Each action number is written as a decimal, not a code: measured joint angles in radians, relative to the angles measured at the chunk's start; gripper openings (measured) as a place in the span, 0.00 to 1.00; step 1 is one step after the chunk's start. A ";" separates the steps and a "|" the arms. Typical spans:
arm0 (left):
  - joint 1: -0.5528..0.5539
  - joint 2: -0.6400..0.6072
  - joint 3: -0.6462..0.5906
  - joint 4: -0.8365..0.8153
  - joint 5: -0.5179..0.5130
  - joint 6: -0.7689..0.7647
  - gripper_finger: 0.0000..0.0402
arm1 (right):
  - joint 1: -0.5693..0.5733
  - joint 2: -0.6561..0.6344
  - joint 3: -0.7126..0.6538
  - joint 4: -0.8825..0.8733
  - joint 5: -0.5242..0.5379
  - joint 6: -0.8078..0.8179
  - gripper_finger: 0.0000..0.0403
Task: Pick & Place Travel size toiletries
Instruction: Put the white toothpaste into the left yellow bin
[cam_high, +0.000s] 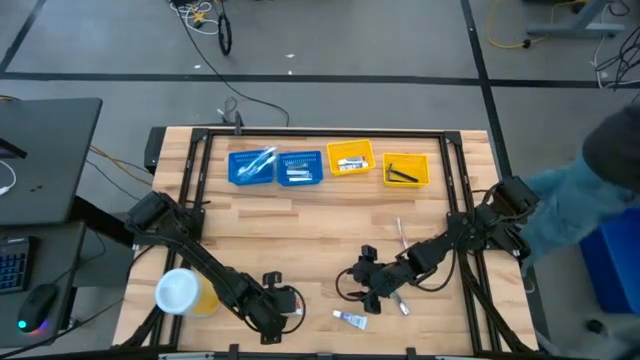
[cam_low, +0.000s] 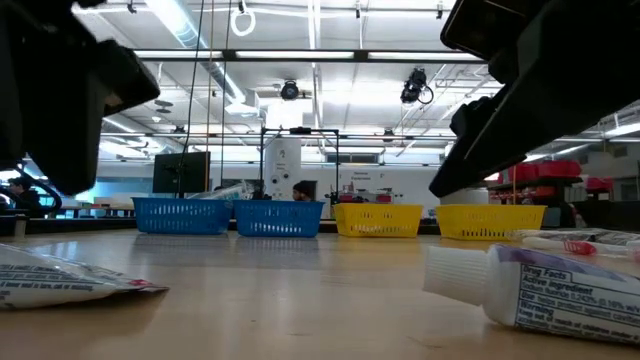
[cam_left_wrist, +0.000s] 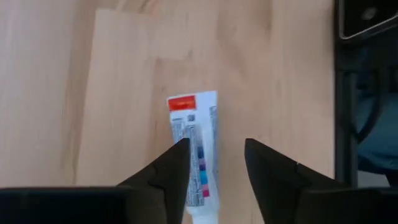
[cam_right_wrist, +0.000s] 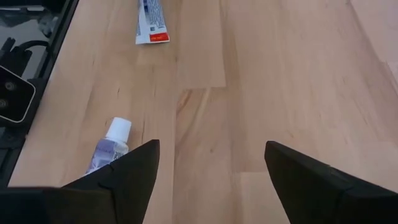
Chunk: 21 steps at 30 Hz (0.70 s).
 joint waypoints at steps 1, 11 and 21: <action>0.002 0.001 -0.003 -0.008 0.003 -0.010 0.42 | 0.000 0.000 0.000 0.000 0.000 0.000 0.75; 0.007 0.003 -0.043 -0.015 0.105 -0.045 0.55 | 0.000 0.000 0.000 -0.001 0.001 -0.010 0.74; 0.015 0.049 -0.052 0.001 0.138 0.012 0.55 | -0.001 0.000 0.000 0.019 0.002 -0.047 0.73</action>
